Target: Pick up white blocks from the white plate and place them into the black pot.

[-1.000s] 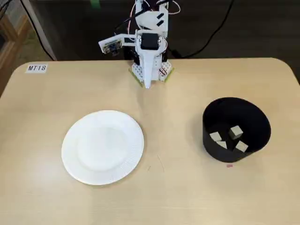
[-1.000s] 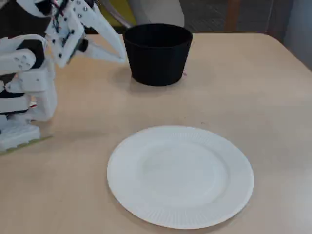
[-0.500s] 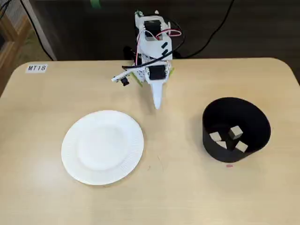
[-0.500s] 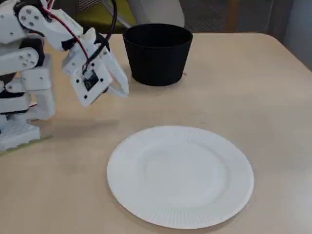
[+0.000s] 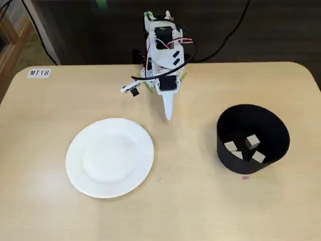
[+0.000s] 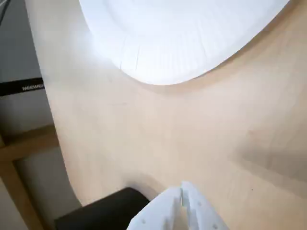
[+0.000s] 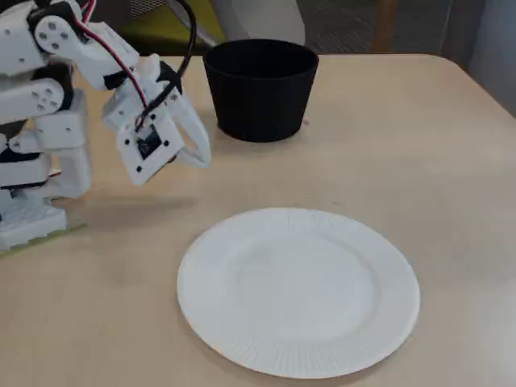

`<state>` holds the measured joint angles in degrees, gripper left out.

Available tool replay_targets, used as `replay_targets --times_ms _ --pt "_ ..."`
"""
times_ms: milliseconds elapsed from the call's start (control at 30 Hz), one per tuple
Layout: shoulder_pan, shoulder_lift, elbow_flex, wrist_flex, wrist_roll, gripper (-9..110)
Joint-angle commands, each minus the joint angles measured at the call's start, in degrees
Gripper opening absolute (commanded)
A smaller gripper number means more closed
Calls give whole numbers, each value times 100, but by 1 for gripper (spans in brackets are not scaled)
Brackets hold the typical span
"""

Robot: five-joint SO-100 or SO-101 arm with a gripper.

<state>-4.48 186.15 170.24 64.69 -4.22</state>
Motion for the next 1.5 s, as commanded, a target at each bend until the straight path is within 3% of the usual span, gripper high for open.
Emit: replay_targets --times_ms 0,400,467,533,567,600,667,1100,1133,1233,1367,1467 --pt "-105 18 -18 -97 -70 -2" --pt "-1151 18 26 -158 -1670 -2" --pt "-1151 18 237 -264 -3489 -2" --pt "-1134 -167 659 79 -7313 0" --pt "-1081 -193 686 650 -8604 -1" --pt "-1090 -132 668 721 -9035 -2" --pt "-896 9 677 782 -8569 -2" --pt "1151 18 677 721 -7972 -2" --pt "1222 18 677 677 -7488 -2" --pt "141 26 677 -26 -6469 -2" --pt "-387 18 580 -1573 -2883 0" --pt "-220 18 466 -1775 -615 6"
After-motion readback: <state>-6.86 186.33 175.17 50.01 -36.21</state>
